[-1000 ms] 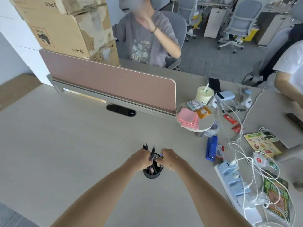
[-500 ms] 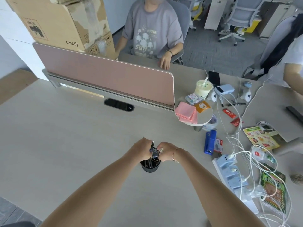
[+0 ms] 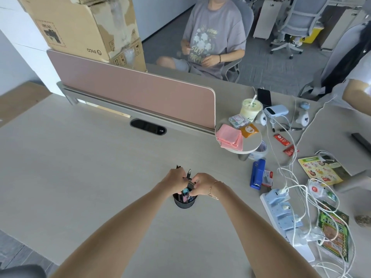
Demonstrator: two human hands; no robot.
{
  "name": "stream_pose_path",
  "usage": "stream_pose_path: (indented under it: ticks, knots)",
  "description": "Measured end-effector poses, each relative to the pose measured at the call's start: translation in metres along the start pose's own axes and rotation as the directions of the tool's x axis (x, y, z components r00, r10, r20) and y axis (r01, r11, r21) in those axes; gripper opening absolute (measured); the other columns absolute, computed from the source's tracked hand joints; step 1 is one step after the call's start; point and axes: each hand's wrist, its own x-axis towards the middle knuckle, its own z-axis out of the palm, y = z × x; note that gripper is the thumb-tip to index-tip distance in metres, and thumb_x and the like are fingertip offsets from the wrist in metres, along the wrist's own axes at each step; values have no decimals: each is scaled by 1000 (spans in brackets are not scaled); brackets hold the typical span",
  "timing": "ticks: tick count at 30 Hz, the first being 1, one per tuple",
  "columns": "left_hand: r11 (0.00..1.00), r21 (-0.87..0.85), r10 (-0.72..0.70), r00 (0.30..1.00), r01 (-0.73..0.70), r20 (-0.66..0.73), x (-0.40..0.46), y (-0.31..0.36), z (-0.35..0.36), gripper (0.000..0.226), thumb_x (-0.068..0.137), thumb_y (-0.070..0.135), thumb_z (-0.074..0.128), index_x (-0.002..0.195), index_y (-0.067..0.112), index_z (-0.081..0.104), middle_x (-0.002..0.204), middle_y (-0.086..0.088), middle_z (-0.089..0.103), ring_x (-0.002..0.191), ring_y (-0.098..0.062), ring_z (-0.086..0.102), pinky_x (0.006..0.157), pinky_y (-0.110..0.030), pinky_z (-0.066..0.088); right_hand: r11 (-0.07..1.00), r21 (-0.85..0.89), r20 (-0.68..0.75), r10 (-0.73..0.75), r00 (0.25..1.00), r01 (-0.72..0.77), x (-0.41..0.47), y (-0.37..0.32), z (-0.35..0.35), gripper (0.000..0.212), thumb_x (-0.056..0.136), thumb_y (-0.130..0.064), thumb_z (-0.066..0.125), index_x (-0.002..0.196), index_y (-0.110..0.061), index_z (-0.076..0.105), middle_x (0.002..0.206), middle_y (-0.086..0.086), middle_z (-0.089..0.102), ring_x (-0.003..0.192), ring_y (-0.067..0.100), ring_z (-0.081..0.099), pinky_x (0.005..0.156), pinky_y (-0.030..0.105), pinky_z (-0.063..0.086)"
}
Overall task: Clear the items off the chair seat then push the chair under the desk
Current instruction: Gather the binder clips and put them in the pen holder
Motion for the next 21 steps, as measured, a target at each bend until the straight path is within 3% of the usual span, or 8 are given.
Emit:
stream_pose_path:
  ticks: [2,6,8,11,13,16,19,21]
  knots:
    - [1000,0,-1,1000,1,7,-1,-2,0,26,87,11,44,111,5,51,96,-16,56,86,-35,69,80,-49,59,1000,-10,5,8,1000,-8,0,-1,0,55,77,-21,72,128,-12,51,124,6,59,113,23,57,93,32,46]
    - [997,67,32,999,-34,28,-3,-5,-1,43,90,8,44,132,12,38,115,-20,57,84,-27,58,80,-40,53,999,-44,5,-8,1000,9,1,-1,2,48,81,-19,66,127,-11,54,125,8,60,112,24,58,92,31,47]
    - [992,99,69,997,-72,38,-4,-5,0,44,90,4,44,134,10,39,119,-20,59,92,-28,58,82,-38,50,998,-54,3,-24,1000,24,0,-1,4,39,81,-18,64,119,-10,60,113,7,64,99,22,59,80,26,47]
    - [986,134,100,995,-102,26,-7,-5,0,39,90,0,44,128,6,50,123,-17,59,111,-30,57,92,-36,47,996,-89,-27,-27,999,25,-4,0,5,5,81,-14,61,78,-11,64,72,3,53,69,19,47,55,23,35]
    - [982,148,115,993,-115,10,-10,-7,0,37,90,-3,43,123,6,55,123,-16,60,112,-28,57,91,-32,47,994,-104,-37,-24,999,20,-5,3,7,19,80,-12,61,62,-12,56,63,5,49,62,21,46,54,24,36]
    - [975,176,137,990,-137,12,-17,-12,-3,36,89,-3,40,119,7,58,120,-15,62,109,-27,59,85,-30,47,992,-120,-40,-30,999,25,-10,2,8,10,81,-13,62,85,-7,69,86,14,66,79,27,60,70,28,48]
    - [960,243,141,990,-138,5,-24,-20,-7,33,88,2,43,114,12,62,118,-12,64,105,-27,62,87,-32,50,984,-174,-50,-51,997,42,-12,1,12,22,79,-9,58,58,-9,54,63,11,51,58,20,42,54,24,33]
    - [943,312,127,992,-119,-7,-32,-28,-11,30,88,8,45,112,16,62,117,-7,65,105,-27,62,84,-29,46,980,-191,-71,-63,995,48,-13,-2,16,25,78,-7,55,55,-8,46,60,10,45,57,21,39,52,25,29]
